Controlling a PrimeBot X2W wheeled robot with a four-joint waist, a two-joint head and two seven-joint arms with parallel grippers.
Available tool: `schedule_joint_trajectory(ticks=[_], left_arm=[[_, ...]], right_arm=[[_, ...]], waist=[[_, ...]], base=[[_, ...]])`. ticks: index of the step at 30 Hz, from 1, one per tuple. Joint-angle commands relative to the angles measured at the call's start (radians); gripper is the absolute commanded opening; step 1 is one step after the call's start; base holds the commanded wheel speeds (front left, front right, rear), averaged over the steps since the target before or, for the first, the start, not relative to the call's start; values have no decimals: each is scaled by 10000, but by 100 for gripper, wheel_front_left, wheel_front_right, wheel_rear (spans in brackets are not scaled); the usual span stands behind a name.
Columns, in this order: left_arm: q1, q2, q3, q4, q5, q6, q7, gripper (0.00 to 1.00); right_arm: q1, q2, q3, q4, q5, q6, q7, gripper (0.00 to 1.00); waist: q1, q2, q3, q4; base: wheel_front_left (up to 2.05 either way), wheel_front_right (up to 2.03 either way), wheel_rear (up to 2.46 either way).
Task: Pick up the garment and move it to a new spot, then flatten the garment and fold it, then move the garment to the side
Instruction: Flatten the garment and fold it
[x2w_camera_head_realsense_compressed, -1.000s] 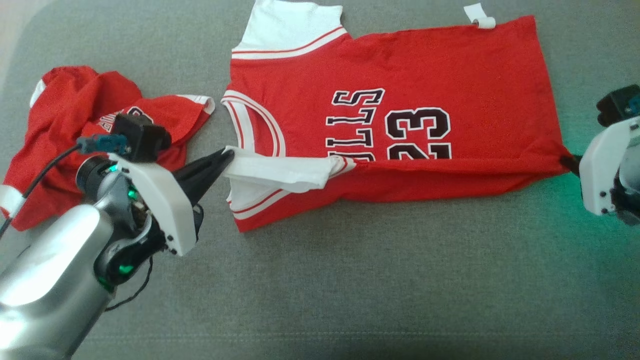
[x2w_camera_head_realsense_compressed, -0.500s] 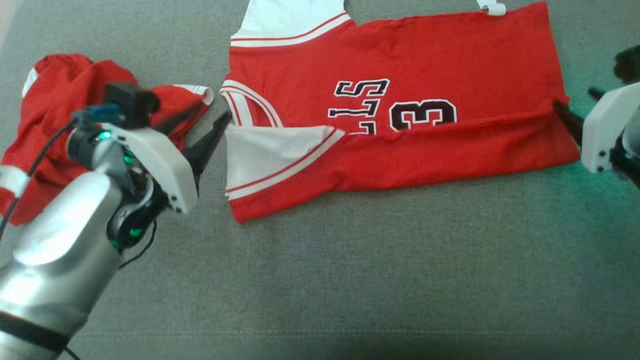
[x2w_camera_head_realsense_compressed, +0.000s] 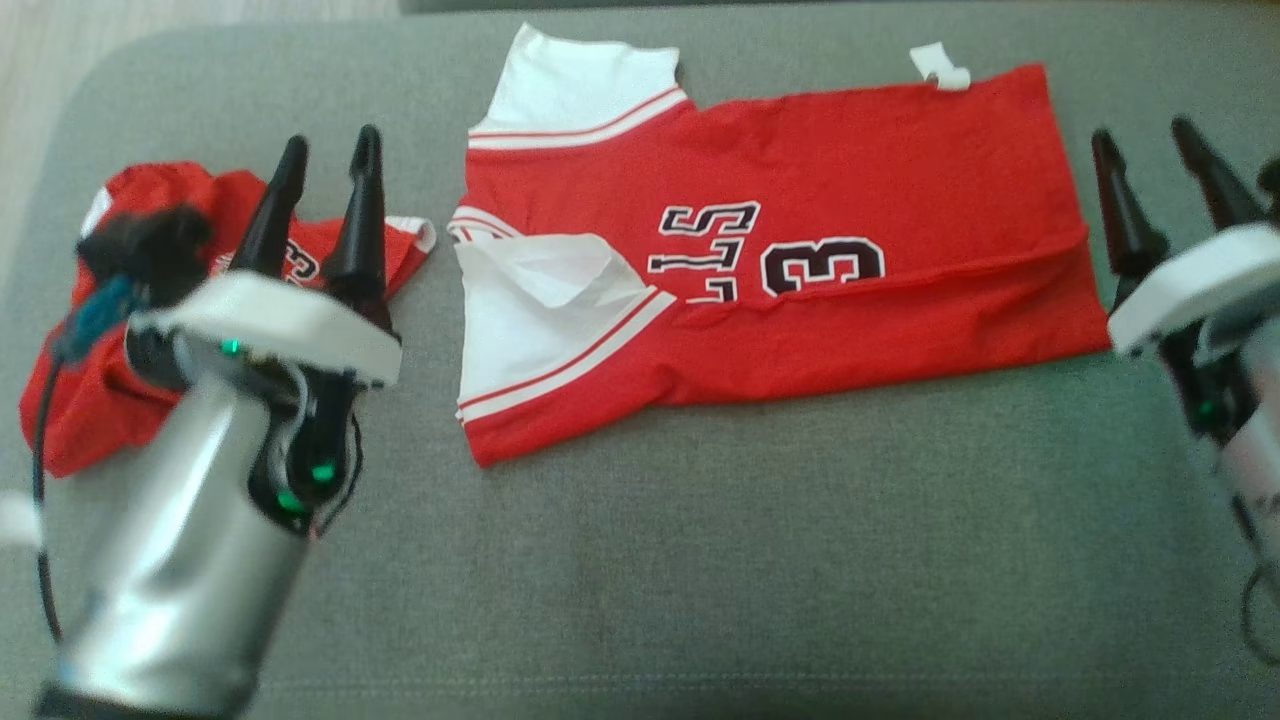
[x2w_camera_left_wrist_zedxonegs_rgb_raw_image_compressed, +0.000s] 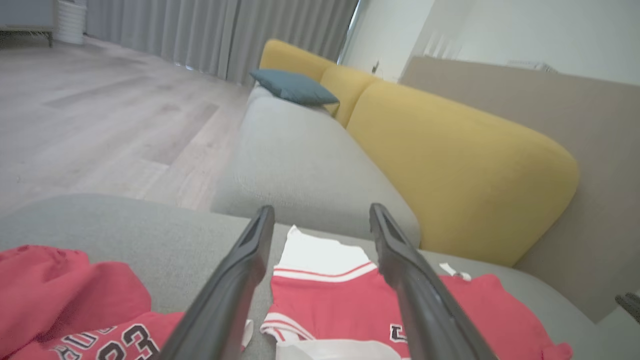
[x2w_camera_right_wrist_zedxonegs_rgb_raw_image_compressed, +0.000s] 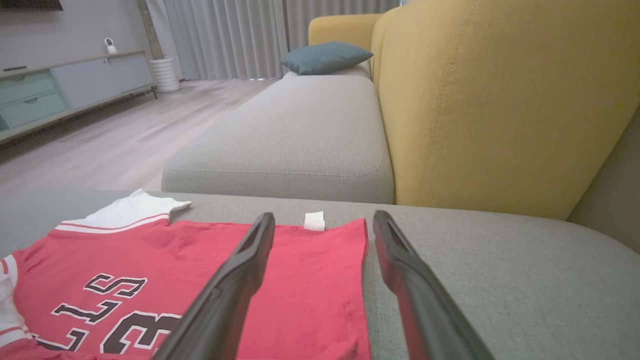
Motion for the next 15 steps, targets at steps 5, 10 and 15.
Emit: schedule_joint_trajectory(ticks=[5,10,15], left_arm=[[1764,-975,2096,-1994,1789,415,-120,100],[3613,-2178,2819,-2335,3186,80,-122,100],[4225,-2488,3046,-2074,3822,-263,-122,100]], right_arm=[[1340,744,-1719,-1066,-1520,65,-499,100],[3745,2214,-4186,-3492,-4265,65,-510,100],[5082,3348,-5260,-4721,-5600,65,-511,100]], waist=[[0,0,-605,-62],[0,0,-935,-33],[0,0,-1000,-10]], base=[[0,0,0],[0,0,0],[0,0,0]])
